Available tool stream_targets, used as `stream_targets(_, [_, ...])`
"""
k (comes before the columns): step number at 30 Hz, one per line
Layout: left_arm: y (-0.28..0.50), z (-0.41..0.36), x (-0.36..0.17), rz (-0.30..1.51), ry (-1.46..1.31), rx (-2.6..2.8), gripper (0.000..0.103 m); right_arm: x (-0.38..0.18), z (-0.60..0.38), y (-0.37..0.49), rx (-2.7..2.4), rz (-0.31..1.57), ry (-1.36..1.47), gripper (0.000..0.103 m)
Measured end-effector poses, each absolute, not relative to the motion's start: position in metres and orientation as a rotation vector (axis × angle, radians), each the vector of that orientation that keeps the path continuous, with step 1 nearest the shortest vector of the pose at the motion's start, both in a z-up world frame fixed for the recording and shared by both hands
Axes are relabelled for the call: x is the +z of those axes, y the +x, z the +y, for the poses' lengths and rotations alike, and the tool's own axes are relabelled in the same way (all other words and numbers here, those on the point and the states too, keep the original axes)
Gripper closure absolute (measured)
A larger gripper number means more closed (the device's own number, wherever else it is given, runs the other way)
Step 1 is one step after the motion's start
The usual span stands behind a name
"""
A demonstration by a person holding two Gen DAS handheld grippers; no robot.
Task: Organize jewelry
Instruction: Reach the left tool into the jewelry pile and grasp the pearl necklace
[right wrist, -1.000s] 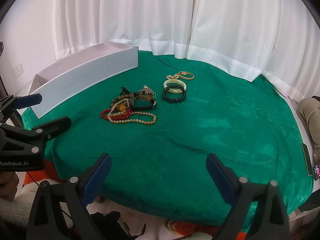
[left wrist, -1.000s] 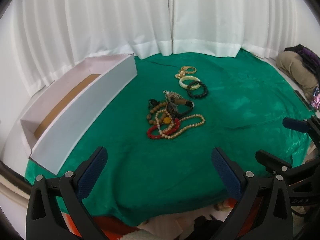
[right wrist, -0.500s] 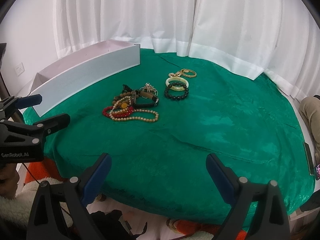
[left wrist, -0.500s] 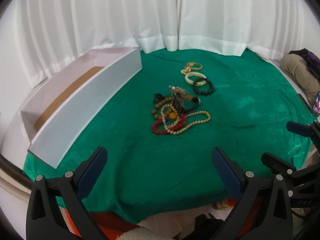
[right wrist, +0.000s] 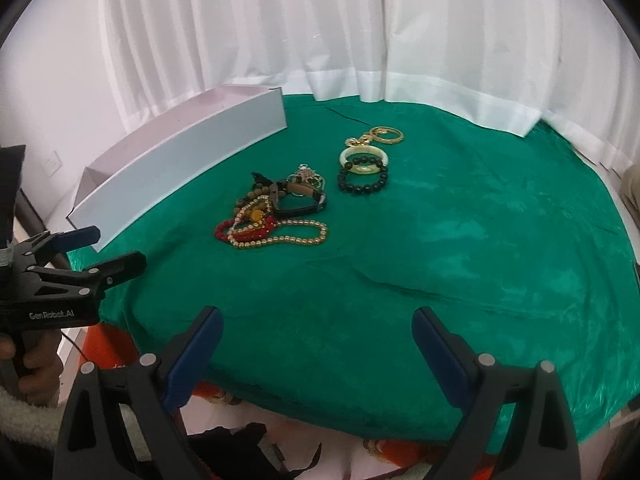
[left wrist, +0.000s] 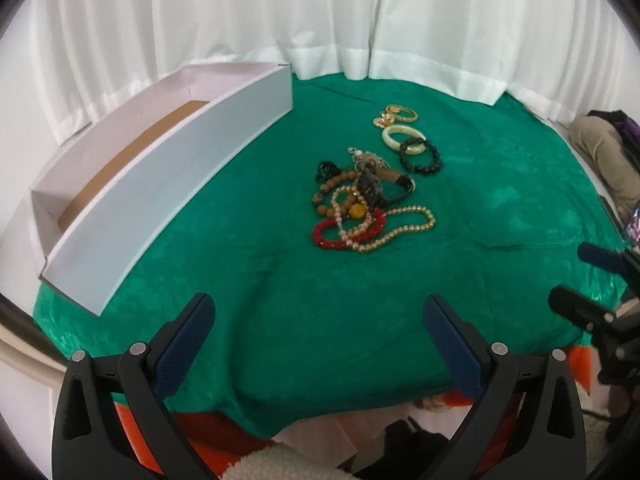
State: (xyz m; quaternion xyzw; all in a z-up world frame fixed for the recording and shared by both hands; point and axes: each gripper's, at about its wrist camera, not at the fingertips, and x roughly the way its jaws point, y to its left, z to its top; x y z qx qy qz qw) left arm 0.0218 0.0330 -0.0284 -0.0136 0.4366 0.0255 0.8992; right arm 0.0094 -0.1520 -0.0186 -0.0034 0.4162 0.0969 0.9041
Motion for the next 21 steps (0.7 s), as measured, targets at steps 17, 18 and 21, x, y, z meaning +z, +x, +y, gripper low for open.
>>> stream_targets(17, [0.135, 0.029, -0.107, 1.116, -0.068, -0.110, 0.047, -0.037, -0.149, 0.008, 0.216, 0.915, 0.016, 0.006])
stream_targets(18, [0.137, 0.027, -0.110, 1.115, -0.067, -0.108, 0.047, -0.038, -0.150, 0.008, 0.214, 0.917, 0.019, 0.006])
stream_targets(21, [0.142, 0.024, -0.109, 1.094, -0.061, -0.098, 0.060, -0.040, -0.153, 0.009, 0.210, 0.922, 0.032, 0.006])
